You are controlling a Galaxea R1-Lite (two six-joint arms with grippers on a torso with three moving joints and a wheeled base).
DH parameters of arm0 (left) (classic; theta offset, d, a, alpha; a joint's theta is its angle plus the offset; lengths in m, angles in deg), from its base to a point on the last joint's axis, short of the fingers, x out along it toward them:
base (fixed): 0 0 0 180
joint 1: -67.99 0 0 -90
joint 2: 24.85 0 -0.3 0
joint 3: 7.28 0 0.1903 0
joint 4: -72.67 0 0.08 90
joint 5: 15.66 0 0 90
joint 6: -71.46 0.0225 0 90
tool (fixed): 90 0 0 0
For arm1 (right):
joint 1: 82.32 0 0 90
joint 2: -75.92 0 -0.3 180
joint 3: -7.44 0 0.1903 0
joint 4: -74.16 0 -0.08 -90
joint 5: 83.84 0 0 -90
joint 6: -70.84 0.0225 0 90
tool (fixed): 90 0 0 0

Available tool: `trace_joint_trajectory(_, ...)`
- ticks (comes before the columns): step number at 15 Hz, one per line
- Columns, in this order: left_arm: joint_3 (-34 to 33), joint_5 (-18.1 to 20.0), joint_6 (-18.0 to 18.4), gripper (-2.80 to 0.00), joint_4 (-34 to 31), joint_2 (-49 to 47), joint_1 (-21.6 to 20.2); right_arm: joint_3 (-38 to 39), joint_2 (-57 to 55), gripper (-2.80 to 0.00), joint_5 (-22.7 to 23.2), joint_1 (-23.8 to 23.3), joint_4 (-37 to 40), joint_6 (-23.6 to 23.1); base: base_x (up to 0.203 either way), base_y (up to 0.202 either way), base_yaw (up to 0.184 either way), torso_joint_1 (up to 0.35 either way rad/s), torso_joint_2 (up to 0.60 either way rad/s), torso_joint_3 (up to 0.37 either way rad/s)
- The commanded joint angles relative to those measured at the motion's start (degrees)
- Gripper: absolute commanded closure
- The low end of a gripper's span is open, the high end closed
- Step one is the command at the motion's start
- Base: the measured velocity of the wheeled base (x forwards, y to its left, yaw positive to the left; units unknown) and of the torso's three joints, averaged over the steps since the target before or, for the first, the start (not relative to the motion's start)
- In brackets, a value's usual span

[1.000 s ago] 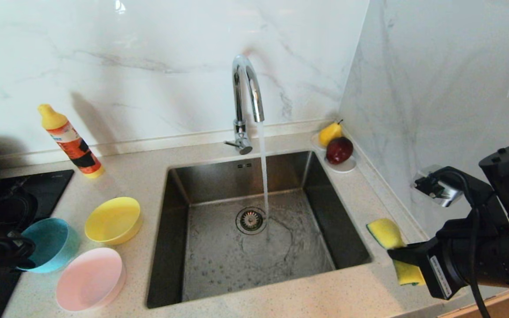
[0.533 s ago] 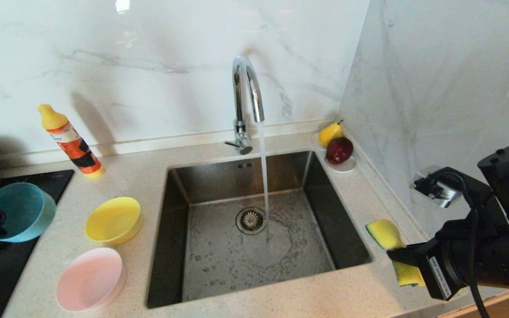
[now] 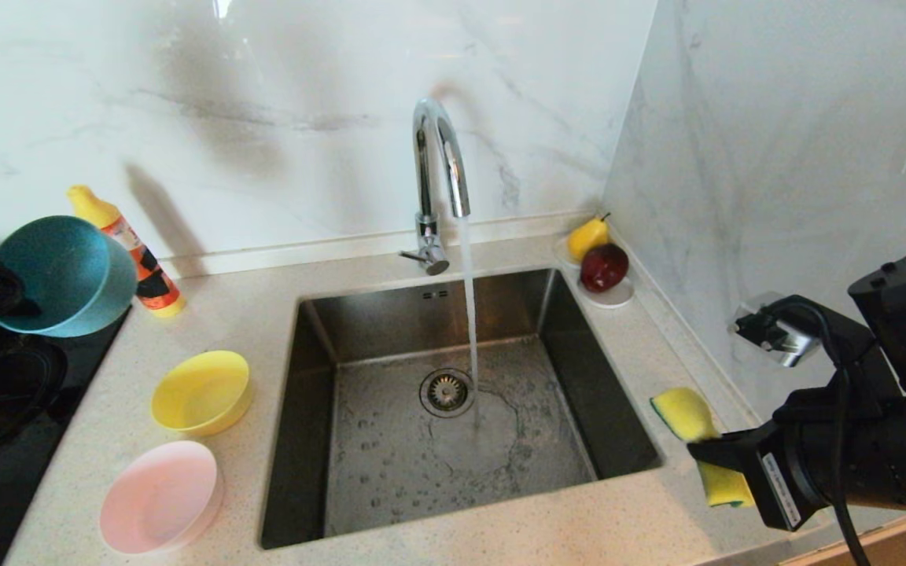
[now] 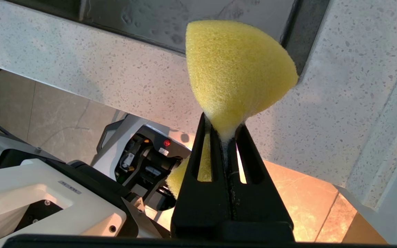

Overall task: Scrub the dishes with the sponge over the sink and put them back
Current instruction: Pick up a bowl and the sponge, then wash the bowl

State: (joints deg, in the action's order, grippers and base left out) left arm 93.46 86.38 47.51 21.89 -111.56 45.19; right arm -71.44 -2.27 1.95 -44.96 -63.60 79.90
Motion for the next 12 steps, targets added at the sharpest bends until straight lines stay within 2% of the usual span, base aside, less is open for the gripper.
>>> trace_joint_trajectory(1, 0.5, -0.7, -0.2, 0.00, -0.6, 0.2, 10.3, -0.1, 0.0, 0.00, 0.0, -0.3, 0.0, 0.0, 0.000, 0.000, 0.000, 0.000, 0.00, 0.000)
trace_joint_trajectory(2, 0.5, -1.8, -0.3, 0.00, -0.8, -0.2, 14.8, -0.2, 0.0, 0.00, 0.0, -0.4, 0.0, 0.0, 0.000, 0.000, 0.000, 0.000, 0.00, 0.000)
trace_joint_trajectory(5, 0.5, -8.3, -1.3, 0.00, -0.7, -4.2, 27.6, -0.6, -0.2, 0.00, 0.1, -0.4, 0.0, 0.0, 0.000, 0.000, 0.000, 0.000, 0.00, 0.000)
trace_joint_trajectory(8, 0.7, -11.1, -6.2, 0.00, -0.4, -10.0, 37.7, -0.8, -1.0, 0.00, 0.2, -0.4, -0.3, -0.1, 0.000, 0.000, 0.000, 0.000, 0.00, 0.000)
trace_joint_trajectory(12, 0.6, -11.8, -9.9, 0.00, 2.5, -17.6, 43.5, -0.6, -1.8, 0.00, 0.2, -0.4, -3.2, -0.3, 0.000, 0.000, 0.000, 0.000, 0.00, 0.000)
